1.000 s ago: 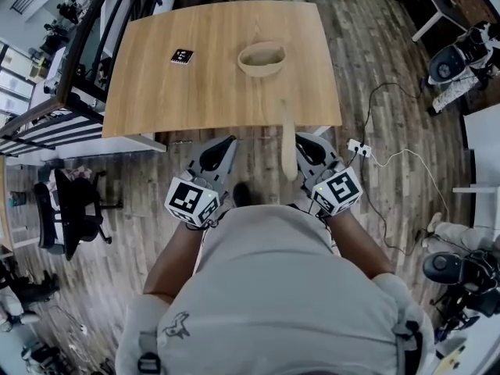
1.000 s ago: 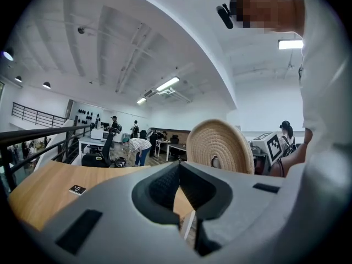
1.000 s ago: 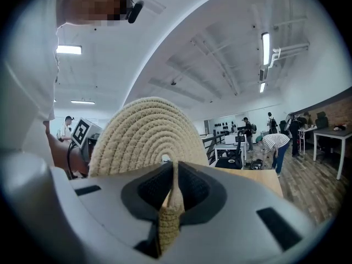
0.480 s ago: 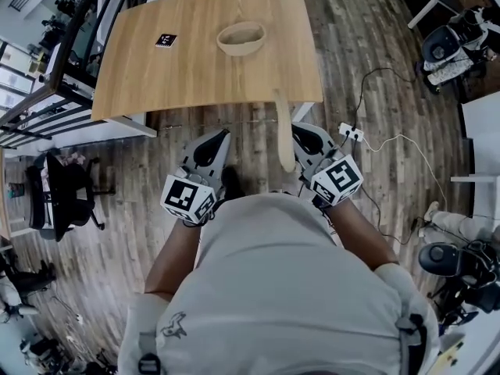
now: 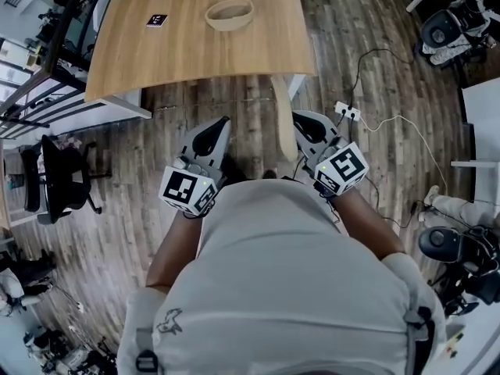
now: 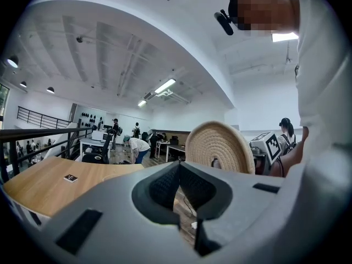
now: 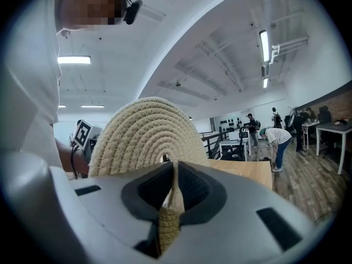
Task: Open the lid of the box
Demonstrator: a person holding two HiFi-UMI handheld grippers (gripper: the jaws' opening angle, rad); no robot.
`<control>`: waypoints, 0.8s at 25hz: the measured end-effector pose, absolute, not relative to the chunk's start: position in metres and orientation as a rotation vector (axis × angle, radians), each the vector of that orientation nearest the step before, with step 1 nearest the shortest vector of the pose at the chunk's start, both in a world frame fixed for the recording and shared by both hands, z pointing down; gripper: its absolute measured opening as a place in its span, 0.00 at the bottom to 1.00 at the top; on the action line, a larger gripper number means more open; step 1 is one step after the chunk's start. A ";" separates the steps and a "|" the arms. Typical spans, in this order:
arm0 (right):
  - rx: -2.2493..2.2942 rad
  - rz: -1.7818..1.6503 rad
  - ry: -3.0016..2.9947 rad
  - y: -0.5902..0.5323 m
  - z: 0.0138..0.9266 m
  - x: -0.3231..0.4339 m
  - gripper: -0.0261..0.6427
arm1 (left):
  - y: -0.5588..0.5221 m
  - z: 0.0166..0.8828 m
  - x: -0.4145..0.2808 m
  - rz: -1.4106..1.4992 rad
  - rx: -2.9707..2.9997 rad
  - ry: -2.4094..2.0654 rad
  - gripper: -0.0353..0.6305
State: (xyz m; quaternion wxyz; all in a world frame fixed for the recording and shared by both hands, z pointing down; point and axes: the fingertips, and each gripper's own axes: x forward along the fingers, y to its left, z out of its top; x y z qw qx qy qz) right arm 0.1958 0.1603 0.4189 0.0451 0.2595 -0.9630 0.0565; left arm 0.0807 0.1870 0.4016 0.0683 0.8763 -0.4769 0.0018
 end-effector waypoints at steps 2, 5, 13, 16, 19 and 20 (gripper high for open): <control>0.803 0.174 -2.954 0.166 0.416 0.201 0.09 | 0.193 0.404 0.090 0.038 2.652 -1.410 0.06; 0.805 0.153 -2.966 0.172 0.413 0.205 0.09 | 0.198 0.405 0.096 0.060 2.680 -1.389 0.06; 0.769 0.141 -2.963 0.182 0.421 0.206 0.09 | 0.199 0.397 0.090 -0.010 2.656 -1.462 0.06; 0.764 0.129 -2.956 0.184 0.423 0.207 0.09 | 0.203 0.398 0.087 -0.003 2.645 -1.478 0.06; 0.758 0.123 -2.956 0.186 0.423 0.206 0.09 | 0.206 0.400 0.084 -0.005 2.639 -1.488 0.06; 0.756 0.122 -2.956 0.185 0.424 0.206 0.09 | 0.207 0.401 0.083 -0.008 2.636 -1.489 0.06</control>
